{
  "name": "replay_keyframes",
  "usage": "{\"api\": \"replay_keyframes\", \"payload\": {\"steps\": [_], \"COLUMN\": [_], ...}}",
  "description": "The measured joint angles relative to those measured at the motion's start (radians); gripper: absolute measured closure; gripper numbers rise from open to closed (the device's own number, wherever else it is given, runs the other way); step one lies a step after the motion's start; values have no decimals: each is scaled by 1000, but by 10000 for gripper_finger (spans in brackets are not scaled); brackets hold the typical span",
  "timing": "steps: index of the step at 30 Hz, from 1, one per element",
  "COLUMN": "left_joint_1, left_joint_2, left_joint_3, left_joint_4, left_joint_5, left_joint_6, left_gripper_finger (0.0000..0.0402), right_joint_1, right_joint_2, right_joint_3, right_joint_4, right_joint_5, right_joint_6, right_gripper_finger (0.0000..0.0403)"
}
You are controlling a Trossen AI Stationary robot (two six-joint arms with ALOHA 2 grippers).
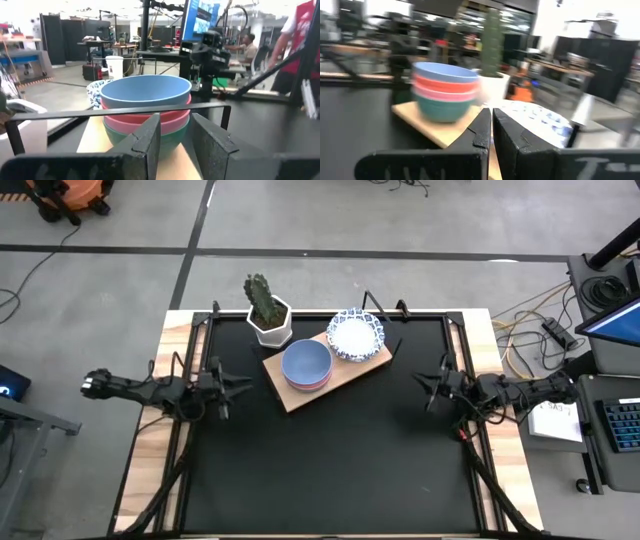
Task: Place and stack bowls onto a shelf
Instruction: Return to Home Position
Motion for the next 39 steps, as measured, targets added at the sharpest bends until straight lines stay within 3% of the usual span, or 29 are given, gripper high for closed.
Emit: {"api": "replay_keyframes", "payload": {"steps": [4, 39], "left_joint_1": [0, 0], "left_joint_2": [18, 75], "left_joint_3": [2, 4], "left_joint_4": [-8, -11], "left_joint_5": [0, 0], "left_joint_6": [65, 113], "left_gripper_finger": [310, 310], "right_joint_1": [0, 0], "right_joint_2": [0, 1], "right_joint_3": [0, 0], "right_joint_4": [-5, -6], "right_joint_5": [88, 89], "right_joint_6": [13, 18], "right_gripper_finger": [394, 394]}}
